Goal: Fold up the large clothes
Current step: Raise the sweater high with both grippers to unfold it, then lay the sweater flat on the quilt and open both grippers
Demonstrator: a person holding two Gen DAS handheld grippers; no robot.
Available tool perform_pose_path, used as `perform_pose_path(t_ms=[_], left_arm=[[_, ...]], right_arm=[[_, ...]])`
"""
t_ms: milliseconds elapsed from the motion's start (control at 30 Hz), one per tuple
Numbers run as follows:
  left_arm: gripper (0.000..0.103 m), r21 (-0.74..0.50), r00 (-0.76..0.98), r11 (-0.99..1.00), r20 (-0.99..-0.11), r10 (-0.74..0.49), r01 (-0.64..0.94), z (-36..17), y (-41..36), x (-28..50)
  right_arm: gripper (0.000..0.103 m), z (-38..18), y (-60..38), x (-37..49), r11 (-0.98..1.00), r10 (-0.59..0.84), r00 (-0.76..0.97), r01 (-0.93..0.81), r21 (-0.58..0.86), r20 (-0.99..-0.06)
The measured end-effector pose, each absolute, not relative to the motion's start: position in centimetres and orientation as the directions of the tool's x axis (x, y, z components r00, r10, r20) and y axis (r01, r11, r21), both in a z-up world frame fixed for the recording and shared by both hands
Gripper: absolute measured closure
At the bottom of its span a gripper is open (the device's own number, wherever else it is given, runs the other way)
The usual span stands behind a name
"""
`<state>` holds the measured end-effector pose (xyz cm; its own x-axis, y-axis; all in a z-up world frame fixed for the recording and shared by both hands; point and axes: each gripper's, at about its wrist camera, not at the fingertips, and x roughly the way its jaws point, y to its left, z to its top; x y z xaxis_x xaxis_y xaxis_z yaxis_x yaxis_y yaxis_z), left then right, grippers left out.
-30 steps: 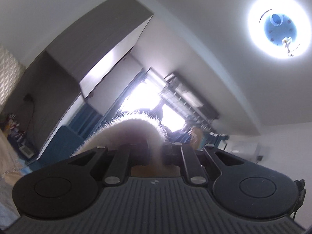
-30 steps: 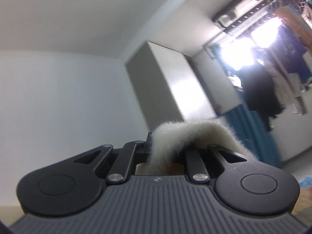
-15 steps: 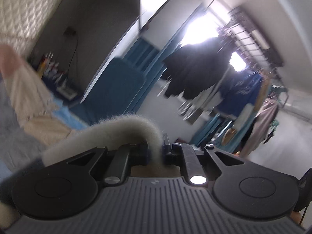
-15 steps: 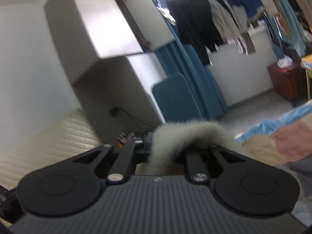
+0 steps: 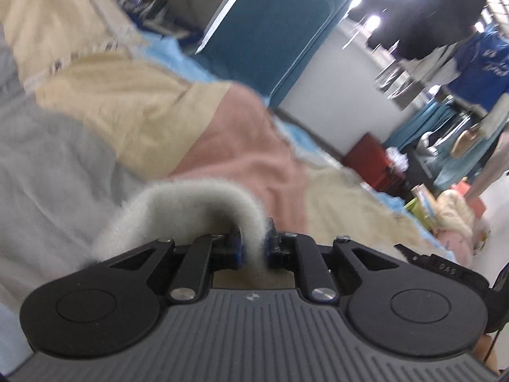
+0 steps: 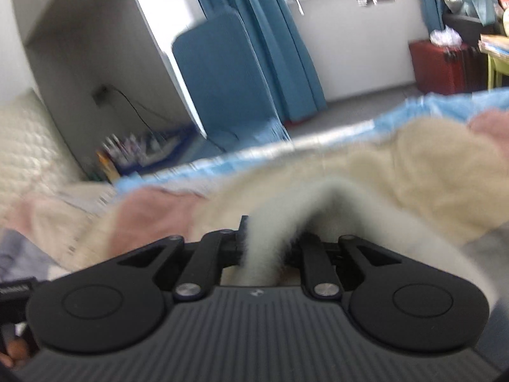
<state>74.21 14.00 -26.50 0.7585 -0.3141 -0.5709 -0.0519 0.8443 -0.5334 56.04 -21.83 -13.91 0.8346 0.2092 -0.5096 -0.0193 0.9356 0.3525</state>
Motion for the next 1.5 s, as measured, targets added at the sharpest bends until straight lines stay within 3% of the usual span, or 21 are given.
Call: perform_pose_path(t_ms=[133,233,300,333,467,500,667,967,1233,1500], left_arm=[[0.084,-0.514,0.758,0.855,-0.582,-0.296,-0.061,-27.7,13.7,74.7],[0.069,-0.498,0.754,0.865,-0.589,-0.292,-0.054,-26.2,13.2,73.1],[0.03,-0.507,0.757,0.862,-0.573,-0.314,-0.026,-23.4,12.6,69.7],[0.026,-0.503,0.763,0.864,-0.564,-0.315,-0.016,-22.7,12.4,68.8],[0.025,-0.484,0.79,0.875,-0.538,-0.295,-0.003,-18.9,11.0,63.4],[0.025,-0.488,0.794,0.873,-0.53,-0.297,0.0,-18.3,11.0,62.5],[0.025,-0.458,0.825,0.889,-0.499,-0.266,0.009,-13.8,10.3,55.2],[0.025,-0.396,0.838,0.915,-0.472,-0.273,0.075,-7.4,8.8,39.4],[0.025,-0.378,0.822,0.918,-0.482,-0.302,0.116,-6.0,6.7,28.5],[0.025,-0.376,0.799,0.912,-0.492,-0.346,0.163,-9.8,3.7,23.7]], right_arm=[[0.085,-16.5,-21.5,56.5,0.934,0.191,0.816,0.02,0.357,-0.545],[0.083,-16.6,-21.2,55.9,0.941,0.183,0.828,0.008,0.338,-0.53],[0.078,-16.6,-21.2,55.7,0.939,0.188,0.825,0.007,0.344,-0.532],[0.07,-16.4,-21.2,55.5,0.941,0.194,0.82,0.0,0.339,-0.539],[0.039,-15.2,-20.8,53.7,0.952,0.219,0.835,-0.071,0.296,-0.505],[0.037,-14.6,-20.7,52.7,0.951,0.231,0.841,-0.088,0.297,-0.489],[0.036,-10.7,-20.6,46.5,0.957,0.251,0.867,-0.154,0.246,-0.431],[0.036,-5.0,-22.0,33.2,0.96,0.268,0.854,-0.195,0.203,-0.447],[0.036,-2.1,-22.7,23.1,0.969,0.247,0.847,-0.211,0.129,-0.47],[0.036,-2.4,-25.7,17.8,0.967,0.245,0.821,-0.166,0.195,-0.515]])
